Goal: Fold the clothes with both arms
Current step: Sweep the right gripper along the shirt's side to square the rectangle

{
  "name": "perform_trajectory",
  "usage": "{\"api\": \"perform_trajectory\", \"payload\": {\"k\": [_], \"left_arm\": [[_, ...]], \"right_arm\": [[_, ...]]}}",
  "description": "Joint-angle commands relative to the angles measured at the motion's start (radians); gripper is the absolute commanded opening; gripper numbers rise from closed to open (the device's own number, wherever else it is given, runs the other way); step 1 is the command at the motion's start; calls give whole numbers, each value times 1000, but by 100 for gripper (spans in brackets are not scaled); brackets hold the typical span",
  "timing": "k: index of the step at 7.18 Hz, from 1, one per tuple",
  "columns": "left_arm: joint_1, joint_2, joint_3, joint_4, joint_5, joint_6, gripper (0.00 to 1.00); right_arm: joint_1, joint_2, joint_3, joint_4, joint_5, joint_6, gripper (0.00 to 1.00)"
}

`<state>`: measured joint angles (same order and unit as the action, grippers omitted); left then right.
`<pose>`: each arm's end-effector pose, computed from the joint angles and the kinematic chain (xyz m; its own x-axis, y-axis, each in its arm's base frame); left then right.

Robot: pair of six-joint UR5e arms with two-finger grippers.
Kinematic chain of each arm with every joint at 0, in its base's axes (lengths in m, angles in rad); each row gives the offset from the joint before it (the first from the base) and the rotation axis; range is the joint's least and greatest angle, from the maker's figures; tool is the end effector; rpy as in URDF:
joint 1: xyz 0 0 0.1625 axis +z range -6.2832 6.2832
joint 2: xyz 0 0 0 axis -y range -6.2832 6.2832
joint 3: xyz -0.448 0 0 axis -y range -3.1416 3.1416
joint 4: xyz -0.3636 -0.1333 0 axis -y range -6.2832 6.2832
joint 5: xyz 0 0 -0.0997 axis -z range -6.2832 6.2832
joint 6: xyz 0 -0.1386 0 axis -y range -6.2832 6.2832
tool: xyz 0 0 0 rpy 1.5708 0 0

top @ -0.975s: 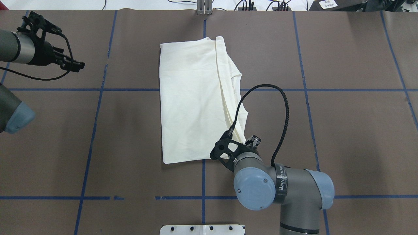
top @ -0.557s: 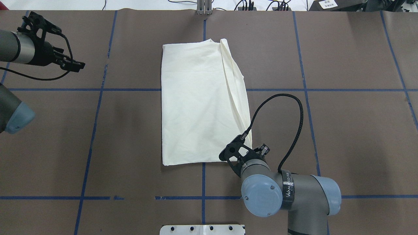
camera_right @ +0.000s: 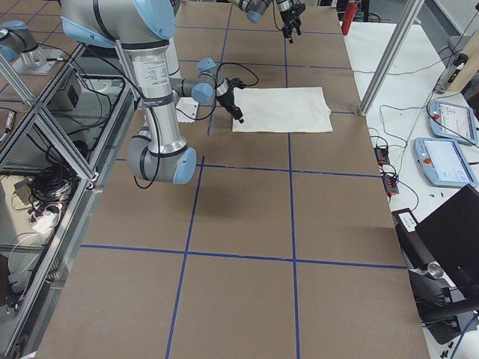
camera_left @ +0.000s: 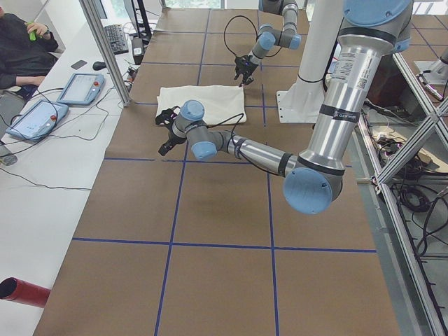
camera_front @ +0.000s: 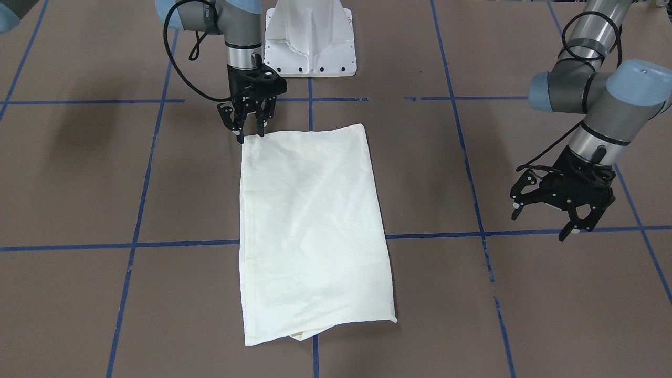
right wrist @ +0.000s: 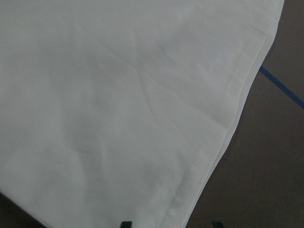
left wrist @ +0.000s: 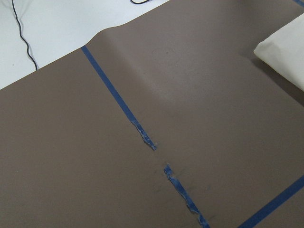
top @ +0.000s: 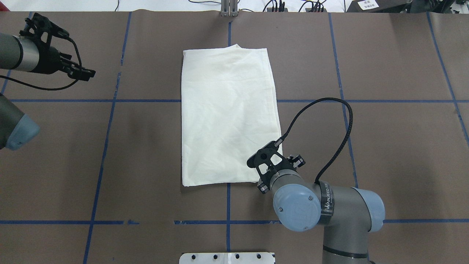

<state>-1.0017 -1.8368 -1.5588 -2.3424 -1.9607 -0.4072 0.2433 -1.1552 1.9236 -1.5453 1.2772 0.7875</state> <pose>0.2721 -0.5750 0.4846 0.6653 0.5361 -0.5196 -0.0174 0.7069 0.7071 -0.5472 -0.3145 0.3416 0.7862 -0.5008 0.3621 0.1748 0.7422 0.6469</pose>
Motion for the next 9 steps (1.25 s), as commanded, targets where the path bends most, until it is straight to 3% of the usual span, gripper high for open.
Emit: {"api": "perform_trajectory", "payload": {"k": [1,3,5,7,8,9], "left_arm": [[0,-6,-9,0,-6,-18,100],[32,2,-81,5,5,-305,100],[133,85,-256,5,11,-553,100],[316,106,-374,5,165,-883,100],[448,99,-400,6,289,-1036,100],[583,78,-394,11,400,-1197,100]], "right_arm": [[152,35,2,51,205,152,100],[178,17,2,195,226,497,100],[183,8,18,227,211,731,100],[179,-82,18,365,147,875,100],[179,-122,12,454,145,971,100],[175,-124,9,461,136,1037,100]]}}
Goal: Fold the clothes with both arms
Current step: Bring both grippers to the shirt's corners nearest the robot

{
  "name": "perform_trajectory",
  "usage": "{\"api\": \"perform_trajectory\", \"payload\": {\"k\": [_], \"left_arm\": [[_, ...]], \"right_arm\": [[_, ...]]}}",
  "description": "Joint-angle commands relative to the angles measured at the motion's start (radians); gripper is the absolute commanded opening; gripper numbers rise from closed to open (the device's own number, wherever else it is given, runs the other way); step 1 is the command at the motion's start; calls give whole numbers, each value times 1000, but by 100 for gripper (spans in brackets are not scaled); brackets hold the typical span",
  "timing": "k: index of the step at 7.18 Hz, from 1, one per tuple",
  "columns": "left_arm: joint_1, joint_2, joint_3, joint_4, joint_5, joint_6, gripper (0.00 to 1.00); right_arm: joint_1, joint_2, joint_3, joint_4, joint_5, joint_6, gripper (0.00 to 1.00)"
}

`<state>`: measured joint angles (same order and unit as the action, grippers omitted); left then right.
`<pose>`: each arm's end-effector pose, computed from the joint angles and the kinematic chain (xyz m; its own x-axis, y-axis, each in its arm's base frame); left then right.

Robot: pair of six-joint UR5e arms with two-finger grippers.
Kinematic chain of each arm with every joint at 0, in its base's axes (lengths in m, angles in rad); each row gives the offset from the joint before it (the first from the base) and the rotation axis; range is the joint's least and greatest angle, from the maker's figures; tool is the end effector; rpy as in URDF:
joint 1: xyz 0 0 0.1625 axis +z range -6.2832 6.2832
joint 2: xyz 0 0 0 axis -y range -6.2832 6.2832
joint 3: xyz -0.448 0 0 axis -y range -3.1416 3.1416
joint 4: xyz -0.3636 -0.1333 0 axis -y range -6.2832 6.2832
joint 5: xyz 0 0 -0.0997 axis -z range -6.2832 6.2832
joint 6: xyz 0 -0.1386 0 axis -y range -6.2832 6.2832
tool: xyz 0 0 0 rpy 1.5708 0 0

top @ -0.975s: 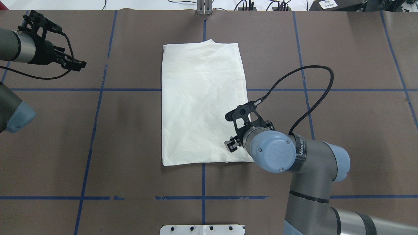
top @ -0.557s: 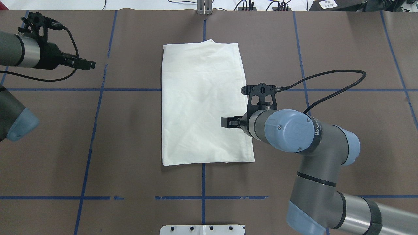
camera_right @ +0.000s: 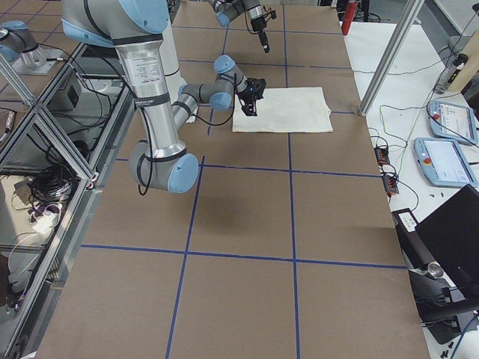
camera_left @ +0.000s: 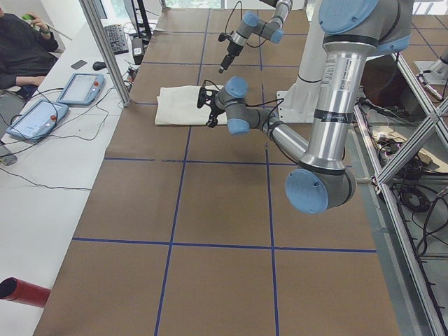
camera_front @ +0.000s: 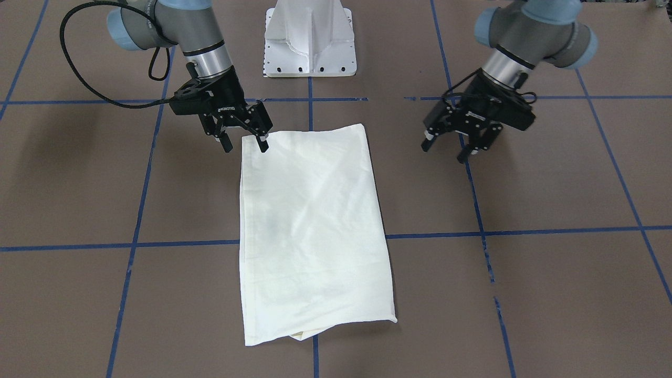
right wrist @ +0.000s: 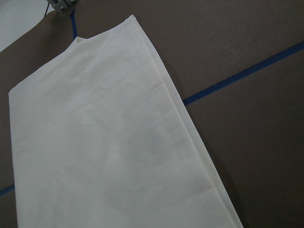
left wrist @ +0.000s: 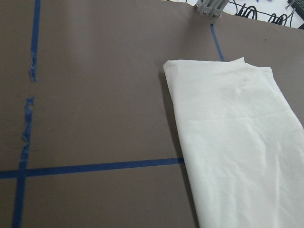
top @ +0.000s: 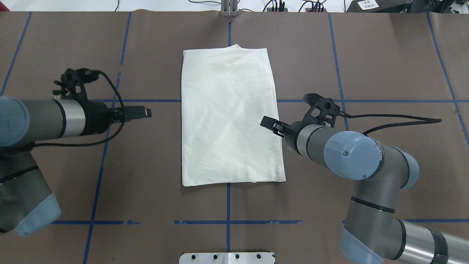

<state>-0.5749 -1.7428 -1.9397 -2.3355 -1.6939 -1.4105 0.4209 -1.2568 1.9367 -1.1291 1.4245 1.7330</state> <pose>0.3960 -0.3952 0.3565 0.2874 0.0025 -0.9578 0.3994 0.9086 0.1223 -0.4739 -0.3803 0.3297 0.3065 0.3123 0.8992 -0.5812 0.8095 -0.0830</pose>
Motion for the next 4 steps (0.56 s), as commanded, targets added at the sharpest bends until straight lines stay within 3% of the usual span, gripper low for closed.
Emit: {"api": "perform_trajectory", "payload": {"k": [1,2,3,4], "left_arm": [[255,-59,42,7,240,-303,93],[274,-145,149,4,264,-403,81],[279,-185,212,-1,264,-415,81],[282,-181,212,-2,260,-407,81]], "right_arm": [[-10,-21,-16,43,-31,92,100],[-13,-15,-25,45,-32,92,100],[-13,-15,-28,45,-32,92,100],[-14,-13,-31,45,-48,92,100]]}}
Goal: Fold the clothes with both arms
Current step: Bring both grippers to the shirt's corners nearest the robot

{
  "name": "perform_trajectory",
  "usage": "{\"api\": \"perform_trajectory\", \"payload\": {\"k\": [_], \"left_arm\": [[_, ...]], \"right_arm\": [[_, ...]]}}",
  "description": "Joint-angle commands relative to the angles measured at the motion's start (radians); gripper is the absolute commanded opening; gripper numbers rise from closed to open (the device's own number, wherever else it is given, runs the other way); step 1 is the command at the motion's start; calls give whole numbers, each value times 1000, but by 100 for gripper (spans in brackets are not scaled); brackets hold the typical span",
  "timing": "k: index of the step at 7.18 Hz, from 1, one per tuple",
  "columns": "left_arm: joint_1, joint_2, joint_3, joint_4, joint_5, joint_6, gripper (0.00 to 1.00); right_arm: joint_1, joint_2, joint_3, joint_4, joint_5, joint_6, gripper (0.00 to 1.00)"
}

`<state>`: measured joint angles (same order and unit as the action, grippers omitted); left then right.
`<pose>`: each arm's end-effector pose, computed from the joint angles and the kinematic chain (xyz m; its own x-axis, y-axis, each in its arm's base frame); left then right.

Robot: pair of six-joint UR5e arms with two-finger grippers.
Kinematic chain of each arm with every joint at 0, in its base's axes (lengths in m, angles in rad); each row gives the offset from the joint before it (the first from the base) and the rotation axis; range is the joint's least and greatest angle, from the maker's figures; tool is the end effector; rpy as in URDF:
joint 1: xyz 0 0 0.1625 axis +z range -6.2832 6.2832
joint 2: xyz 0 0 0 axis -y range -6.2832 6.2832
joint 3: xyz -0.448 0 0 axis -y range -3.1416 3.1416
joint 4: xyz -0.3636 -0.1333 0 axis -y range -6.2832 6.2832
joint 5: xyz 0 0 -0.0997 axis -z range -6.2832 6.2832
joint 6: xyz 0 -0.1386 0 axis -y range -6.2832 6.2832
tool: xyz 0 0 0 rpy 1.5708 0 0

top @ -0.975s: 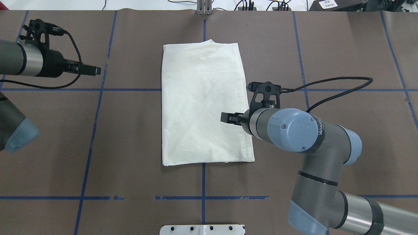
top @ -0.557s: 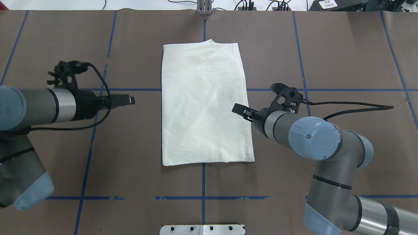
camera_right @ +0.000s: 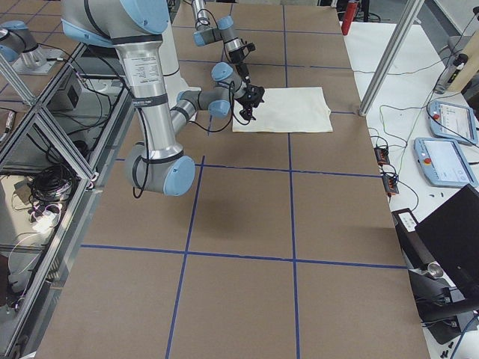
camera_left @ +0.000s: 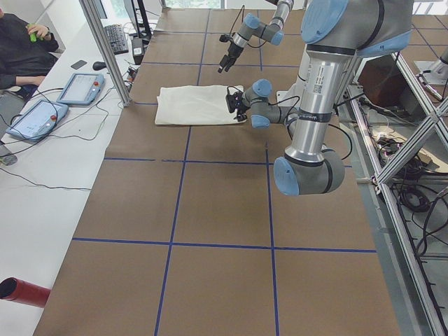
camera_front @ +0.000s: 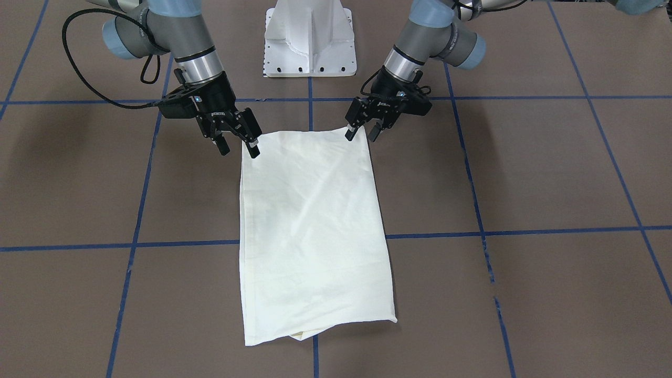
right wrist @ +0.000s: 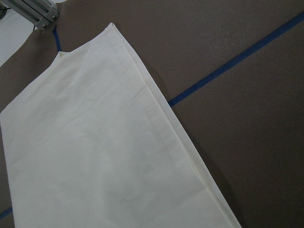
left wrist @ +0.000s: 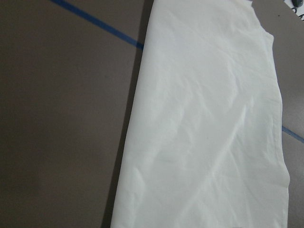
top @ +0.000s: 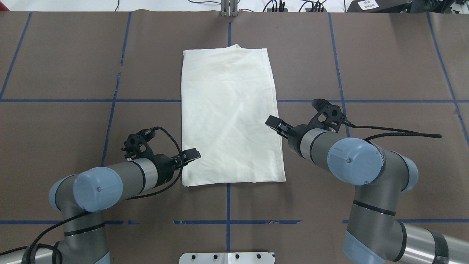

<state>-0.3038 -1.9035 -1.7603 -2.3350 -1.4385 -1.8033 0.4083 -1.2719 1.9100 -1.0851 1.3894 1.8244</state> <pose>0.5475 -0.3305 0.3474 0.1644 -0.2909 -0.9425 0.4678 0.8642 -0.1851 -0.4786 -0.3796 0.3431 0.2486 0.3764 0.8925 -0.6221 0.7683 -0.1508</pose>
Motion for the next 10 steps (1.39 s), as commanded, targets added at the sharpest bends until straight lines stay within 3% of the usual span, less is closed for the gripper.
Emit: {"api": "perform_trajectory", "payload": {"k": [1,3,5,10], "left_arm": [[8,-11,19,0,-6,-5,81],[3,23,16,-4,-48,2,81],[6,40,9,-27,-39,-72,75],[29,37,24,-41,-39,-99,74]], "right_arm": [[-3,2,-5,1,-16,1,100],[-3,2,-6,1,-17,1,100],[-3,8,-28,2,-17,0,100],[-5,11,-28,2,-17,-1,100]]}}
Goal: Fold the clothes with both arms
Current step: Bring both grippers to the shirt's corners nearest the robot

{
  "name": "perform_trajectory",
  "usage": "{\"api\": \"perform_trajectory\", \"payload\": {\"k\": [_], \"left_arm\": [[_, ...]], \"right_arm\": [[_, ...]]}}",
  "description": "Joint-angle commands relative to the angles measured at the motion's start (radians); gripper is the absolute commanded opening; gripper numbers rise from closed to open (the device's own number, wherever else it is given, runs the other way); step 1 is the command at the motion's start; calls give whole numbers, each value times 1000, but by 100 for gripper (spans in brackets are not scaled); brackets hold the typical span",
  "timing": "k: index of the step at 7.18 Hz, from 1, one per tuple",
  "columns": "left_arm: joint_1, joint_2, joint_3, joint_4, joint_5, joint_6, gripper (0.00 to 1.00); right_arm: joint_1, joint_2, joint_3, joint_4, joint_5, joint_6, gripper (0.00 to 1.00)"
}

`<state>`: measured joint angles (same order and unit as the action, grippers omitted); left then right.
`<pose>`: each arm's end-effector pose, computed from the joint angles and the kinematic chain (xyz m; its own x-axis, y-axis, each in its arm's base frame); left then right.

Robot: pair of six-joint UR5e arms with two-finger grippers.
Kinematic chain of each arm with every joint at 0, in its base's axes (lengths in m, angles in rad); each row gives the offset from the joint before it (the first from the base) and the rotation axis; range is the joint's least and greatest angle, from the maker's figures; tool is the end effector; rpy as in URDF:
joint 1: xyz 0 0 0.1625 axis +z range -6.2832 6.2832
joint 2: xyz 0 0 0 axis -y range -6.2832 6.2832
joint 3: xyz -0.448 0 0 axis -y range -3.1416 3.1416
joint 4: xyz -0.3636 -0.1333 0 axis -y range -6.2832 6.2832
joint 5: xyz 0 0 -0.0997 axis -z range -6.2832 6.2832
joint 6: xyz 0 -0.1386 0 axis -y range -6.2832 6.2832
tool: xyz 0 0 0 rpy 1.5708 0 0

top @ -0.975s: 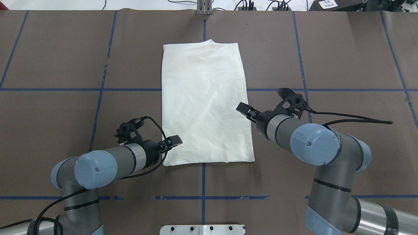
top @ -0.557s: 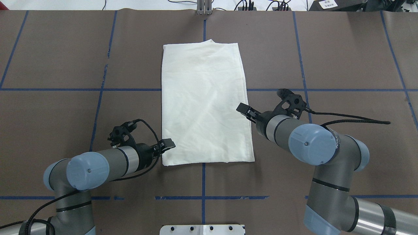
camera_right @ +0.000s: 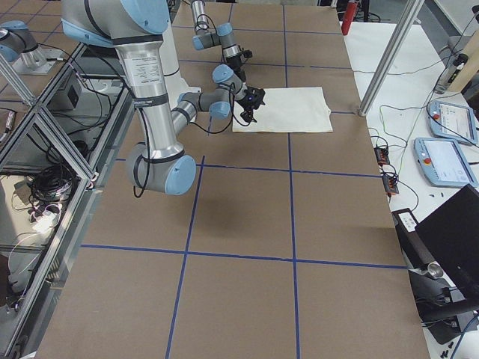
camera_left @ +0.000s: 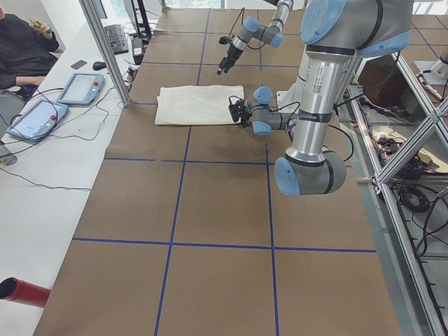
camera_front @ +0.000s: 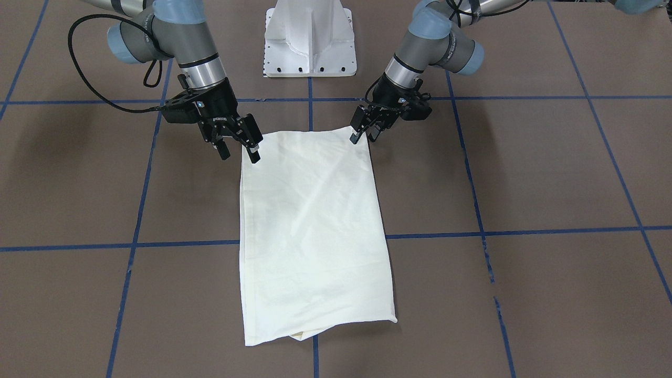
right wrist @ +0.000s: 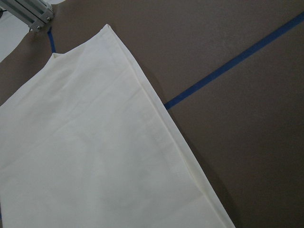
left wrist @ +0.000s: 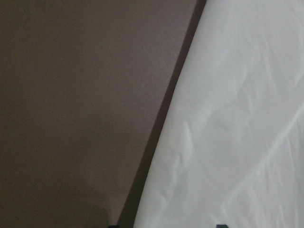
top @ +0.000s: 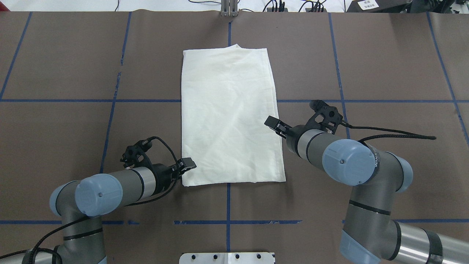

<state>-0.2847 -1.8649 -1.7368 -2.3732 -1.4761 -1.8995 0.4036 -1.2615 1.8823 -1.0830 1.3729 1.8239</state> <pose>0.5514 -0.3139 0.3767 0.1574 -0.3809 -0.9111 0.4405 0.8528 -0.2804 -0.4871 -0.3826 0.3491 0.2601 0.3780 0.8885 -0.6322 0.7622 -0.1393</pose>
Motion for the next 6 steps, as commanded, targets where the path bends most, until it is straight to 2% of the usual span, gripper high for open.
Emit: {"api": "perform_trajectory", "payload": {"k": [1,4,5,6], "left_arm": [[18,-3,0,-32,0,-1,74],[35,-2,0,-40,0,-3,72],[41,-2,0,-40,3,-25,53],[41,-5,0,-40,3,-59,26]], "right_arm": [[0,-1,0,0,0,0,100],[0,-1,0,0,0,0,100],[0,-1,0,2,0,0,100],[-2,-1,-2,0,0,0,100]]}}
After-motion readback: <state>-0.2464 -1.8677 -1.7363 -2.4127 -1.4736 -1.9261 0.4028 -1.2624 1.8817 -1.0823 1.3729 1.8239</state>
